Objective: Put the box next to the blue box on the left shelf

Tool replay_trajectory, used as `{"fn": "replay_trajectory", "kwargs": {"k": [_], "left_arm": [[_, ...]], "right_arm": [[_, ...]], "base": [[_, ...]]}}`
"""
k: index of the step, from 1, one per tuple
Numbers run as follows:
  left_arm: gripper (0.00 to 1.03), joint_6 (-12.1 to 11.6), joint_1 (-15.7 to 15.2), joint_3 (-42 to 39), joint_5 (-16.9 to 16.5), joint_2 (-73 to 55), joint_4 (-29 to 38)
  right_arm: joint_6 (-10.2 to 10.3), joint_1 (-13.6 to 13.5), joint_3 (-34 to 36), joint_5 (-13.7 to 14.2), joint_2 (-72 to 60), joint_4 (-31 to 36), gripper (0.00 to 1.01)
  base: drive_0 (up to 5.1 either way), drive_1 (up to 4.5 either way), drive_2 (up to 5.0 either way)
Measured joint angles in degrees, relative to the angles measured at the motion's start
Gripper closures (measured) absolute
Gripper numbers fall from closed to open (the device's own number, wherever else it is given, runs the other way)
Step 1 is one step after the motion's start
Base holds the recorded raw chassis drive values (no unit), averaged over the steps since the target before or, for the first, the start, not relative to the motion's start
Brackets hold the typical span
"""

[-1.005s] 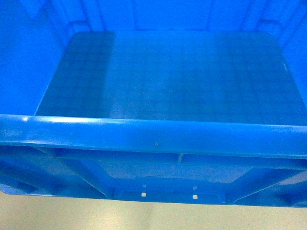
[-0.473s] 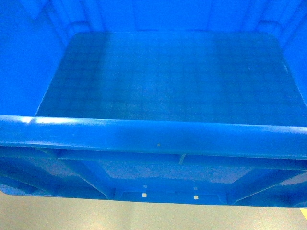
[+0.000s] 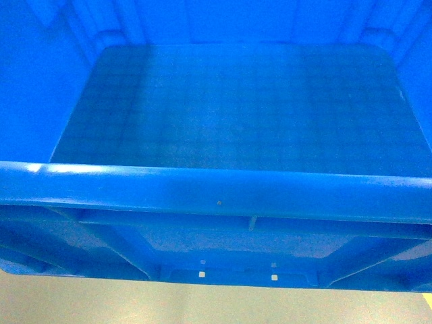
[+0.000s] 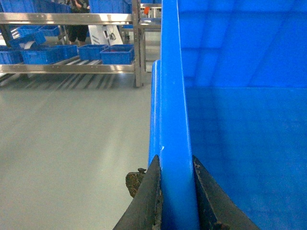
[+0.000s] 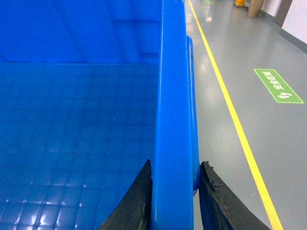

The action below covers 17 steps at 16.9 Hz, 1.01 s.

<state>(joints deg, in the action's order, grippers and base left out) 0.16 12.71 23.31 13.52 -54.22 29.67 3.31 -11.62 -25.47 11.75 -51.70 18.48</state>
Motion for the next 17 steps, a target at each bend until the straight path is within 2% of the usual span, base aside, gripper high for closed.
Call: {"fn": "replay_trajectory", "kwargs": {"k": [17], "left_arm": [[0.93,0.0,0.0,0.0,0.0,0.0,0.0]], "right_arm": [[0.0,0.0,0.0,0.0,0.0,0.0,0.80]], "base": [[0.0,0.00,0.0]]}}
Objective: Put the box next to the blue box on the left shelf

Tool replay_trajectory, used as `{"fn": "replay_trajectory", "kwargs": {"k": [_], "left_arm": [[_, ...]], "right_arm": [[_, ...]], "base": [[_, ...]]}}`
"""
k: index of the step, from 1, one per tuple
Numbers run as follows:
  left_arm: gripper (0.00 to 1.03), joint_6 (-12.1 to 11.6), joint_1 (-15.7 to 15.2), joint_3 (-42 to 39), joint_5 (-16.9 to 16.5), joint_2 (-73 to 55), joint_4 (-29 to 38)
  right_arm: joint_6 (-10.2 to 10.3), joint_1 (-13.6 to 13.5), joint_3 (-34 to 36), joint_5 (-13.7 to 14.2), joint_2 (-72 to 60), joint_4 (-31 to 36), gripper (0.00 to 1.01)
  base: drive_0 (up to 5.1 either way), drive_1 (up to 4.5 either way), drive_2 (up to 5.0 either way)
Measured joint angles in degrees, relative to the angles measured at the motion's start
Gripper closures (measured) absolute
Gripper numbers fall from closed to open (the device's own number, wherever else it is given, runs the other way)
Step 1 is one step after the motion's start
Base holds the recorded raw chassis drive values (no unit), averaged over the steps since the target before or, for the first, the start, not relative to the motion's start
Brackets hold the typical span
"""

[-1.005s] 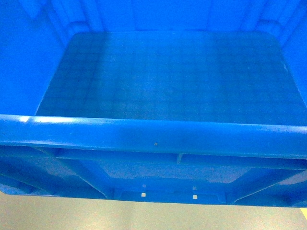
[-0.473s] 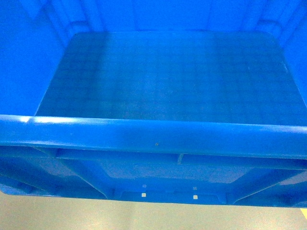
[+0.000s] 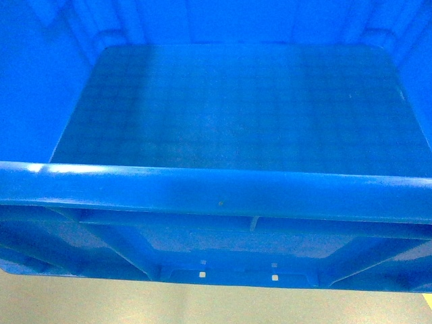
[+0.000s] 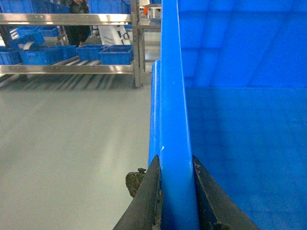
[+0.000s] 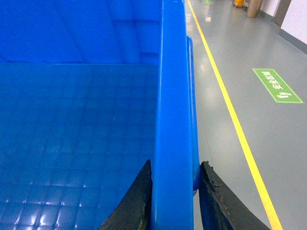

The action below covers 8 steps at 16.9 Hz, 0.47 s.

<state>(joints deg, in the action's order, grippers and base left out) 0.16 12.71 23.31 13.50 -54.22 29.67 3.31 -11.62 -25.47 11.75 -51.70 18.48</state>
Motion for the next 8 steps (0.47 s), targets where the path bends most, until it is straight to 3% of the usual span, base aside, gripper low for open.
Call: {"fn": "replay_trajectory", "kwargs": {"k": [8], "left_arm": [[0.93,0.0,0.0,0.0,0.0,0.0,0.0]], "right_arm": [[0.0,0.0,0.0,0.0,0.0,0.0,0.80]], "base": [[0.0,0.00,0.0]]}}
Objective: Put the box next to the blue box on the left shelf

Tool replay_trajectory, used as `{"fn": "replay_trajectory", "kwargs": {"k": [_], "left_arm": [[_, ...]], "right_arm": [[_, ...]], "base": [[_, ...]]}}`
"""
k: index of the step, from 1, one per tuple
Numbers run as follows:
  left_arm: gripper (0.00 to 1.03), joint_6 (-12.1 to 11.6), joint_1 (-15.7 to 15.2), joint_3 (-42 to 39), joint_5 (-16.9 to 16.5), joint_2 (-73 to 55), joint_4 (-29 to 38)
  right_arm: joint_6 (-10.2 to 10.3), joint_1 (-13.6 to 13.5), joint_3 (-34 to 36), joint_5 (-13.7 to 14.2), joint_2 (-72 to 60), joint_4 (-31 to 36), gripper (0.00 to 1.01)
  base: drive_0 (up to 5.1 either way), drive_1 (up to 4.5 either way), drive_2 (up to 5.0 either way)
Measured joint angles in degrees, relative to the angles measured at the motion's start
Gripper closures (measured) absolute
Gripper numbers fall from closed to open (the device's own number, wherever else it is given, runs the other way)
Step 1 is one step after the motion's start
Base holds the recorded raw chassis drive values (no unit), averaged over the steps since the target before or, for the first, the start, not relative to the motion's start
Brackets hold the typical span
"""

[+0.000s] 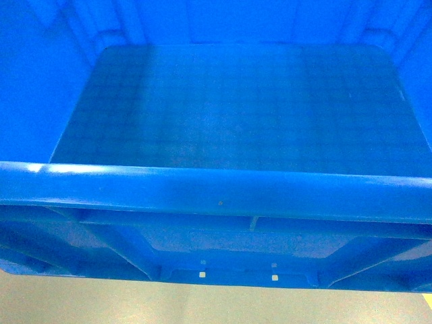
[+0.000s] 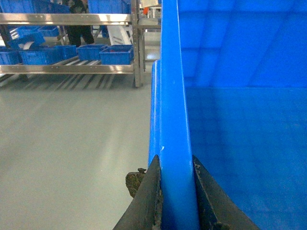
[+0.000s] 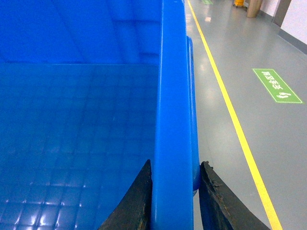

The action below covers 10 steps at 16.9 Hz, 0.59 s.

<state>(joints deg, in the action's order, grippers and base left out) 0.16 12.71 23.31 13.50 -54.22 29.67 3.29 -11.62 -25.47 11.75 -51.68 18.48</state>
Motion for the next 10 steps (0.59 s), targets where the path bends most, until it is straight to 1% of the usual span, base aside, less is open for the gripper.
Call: {"fn": "replay_trajectory", "kwargs": {"k": [10], "left_arm": [[0.93,0.0,0.0,-0.1,0.0,0.3,0.0]], "right_arm": [[-0.1,0.0,0.0,0.0,0.0,0.2,0.80]], "base": [[0.0,4.04,-4.0]]}}
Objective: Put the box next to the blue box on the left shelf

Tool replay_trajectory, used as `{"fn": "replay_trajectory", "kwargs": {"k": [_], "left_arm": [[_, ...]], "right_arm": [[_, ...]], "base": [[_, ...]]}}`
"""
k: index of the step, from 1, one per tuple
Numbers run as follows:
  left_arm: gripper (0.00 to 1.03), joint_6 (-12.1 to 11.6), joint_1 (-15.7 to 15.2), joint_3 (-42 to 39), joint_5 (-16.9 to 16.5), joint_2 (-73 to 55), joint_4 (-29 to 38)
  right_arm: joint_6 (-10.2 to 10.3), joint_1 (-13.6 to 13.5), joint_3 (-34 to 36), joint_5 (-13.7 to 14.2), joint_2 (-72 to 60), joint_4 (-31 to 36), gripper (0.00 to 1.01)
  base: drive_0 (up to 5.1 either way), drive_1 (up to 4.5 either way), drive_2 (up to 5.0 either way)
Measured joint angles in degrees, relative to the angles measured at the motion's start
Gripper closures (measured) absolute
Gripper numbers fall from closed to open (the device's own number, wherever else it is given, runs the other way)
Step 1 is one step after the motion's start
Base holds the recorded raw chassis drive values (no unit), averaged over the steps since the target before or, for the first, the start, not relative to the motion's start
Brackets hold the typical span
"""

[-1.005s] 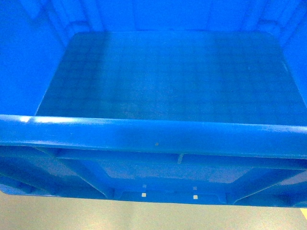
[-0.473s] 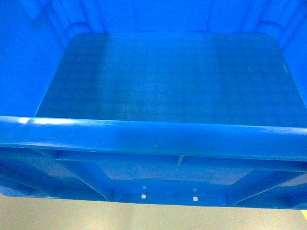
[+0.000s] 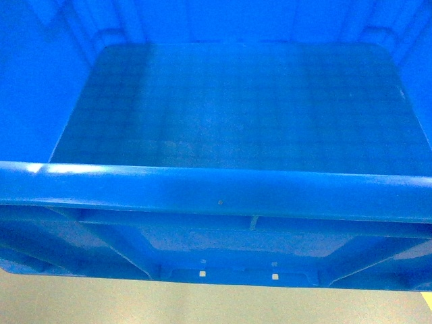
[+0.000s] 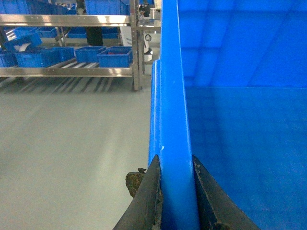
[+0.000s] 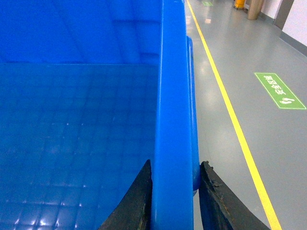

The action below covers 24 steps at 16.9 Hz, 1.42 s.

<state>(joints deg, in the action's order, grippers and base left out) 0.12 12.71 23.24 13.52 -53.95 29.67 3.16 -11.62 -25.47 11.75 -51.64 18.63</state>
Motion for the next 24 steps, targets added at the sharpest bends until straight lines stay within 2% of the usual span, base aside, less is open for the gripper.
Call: {"fn": "replay_trajectory", "kwargs": {"k": [24], "left_arm": [[0.93,-0.1,0.0,0.0,0.0,0.0,0.0]], "right_arm": [[0.0,0.0,0.1,0.0,0.0,-0.2,0.80]], "base": [[0.0,4.00,-4.0]]}}
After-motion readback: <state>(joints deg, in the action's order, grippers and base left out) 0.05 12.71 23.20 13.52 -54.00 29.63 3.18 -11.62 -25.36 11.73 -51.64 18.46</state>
